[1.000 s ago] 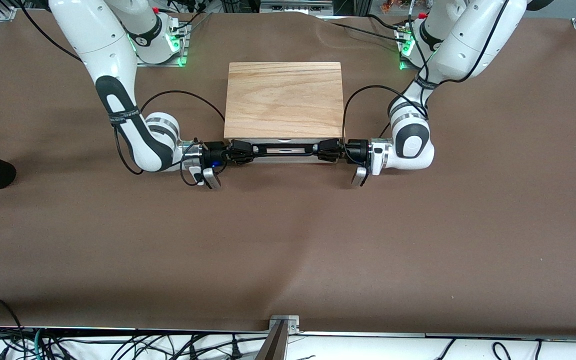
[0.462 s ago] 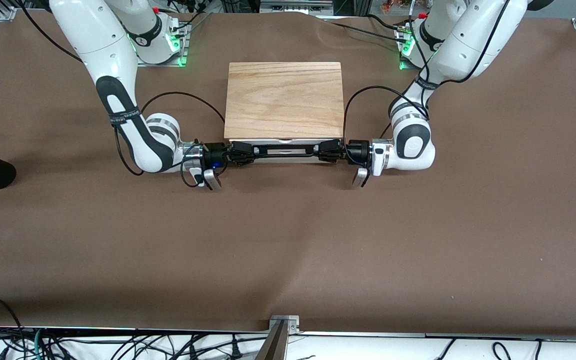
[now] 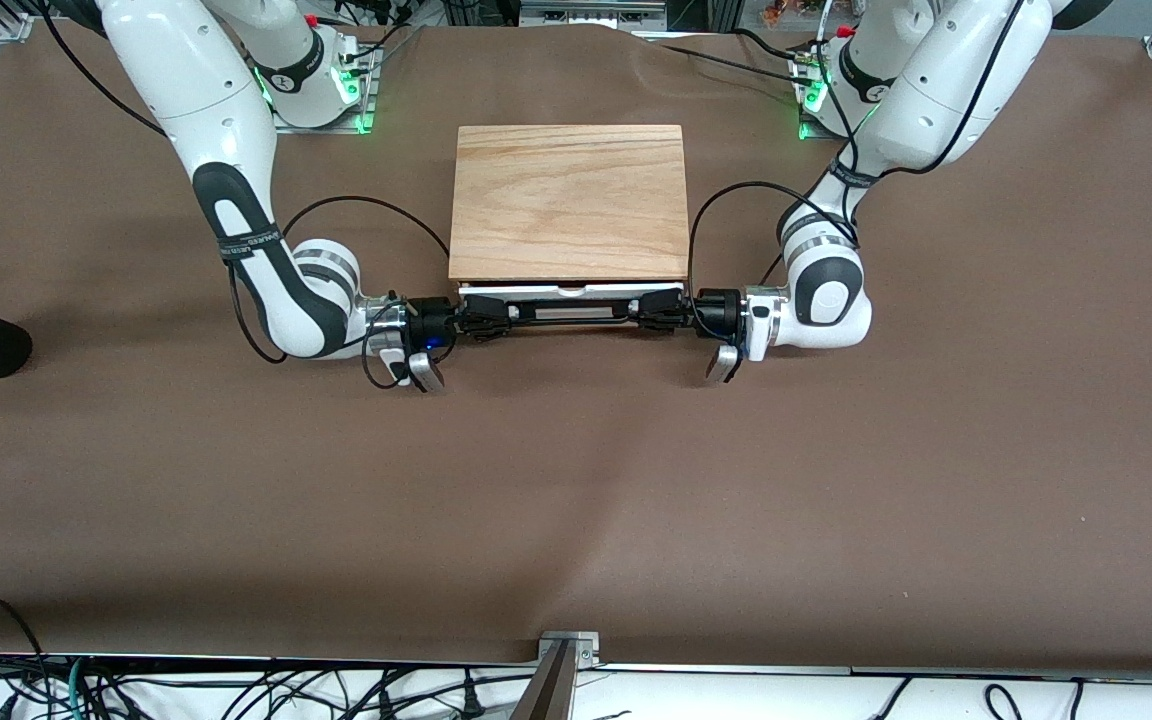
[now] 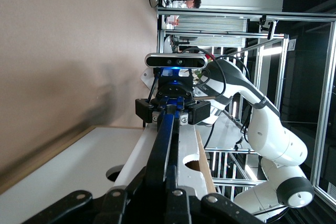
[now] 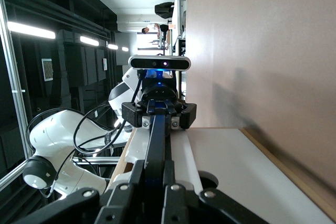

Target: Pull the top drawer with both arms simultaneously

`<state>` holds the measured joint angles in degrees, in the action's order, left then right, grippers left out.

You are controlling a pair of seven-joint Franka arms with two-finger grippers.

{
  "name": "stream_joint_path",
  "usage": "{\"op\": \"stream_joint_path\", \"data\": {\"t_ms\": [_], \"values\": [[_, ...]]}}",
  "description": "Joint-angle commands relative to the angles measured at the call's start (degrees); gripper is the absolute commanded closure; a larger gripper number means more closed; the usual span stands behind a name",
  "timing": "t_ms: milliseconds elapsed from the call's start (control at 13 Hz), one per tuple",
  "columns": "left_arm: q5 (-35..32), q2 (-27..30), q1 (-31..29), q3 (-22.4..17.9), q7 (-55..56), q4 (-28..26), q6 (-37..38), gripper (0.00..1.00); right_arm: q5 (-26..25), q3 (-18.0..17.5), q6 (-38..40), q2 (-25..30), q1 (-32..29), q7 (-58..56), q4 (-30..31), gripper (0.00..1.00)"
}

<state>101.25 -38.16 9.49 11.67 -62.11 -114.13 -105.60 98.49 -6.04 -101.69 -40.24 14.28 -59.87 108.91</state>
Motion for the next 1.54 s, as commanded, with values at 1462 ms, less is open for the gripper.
{"op": "stream_joint_path", "data": {"t_ms": [1462], "values": [[-3.25, -10.44, -0.35, -10.07, 6.3, 16.65, -2.77, 1.0, 1.09, 2.08, 0.26, -3.44, -3.29, 16.1, -18.47, 1.0]]}}
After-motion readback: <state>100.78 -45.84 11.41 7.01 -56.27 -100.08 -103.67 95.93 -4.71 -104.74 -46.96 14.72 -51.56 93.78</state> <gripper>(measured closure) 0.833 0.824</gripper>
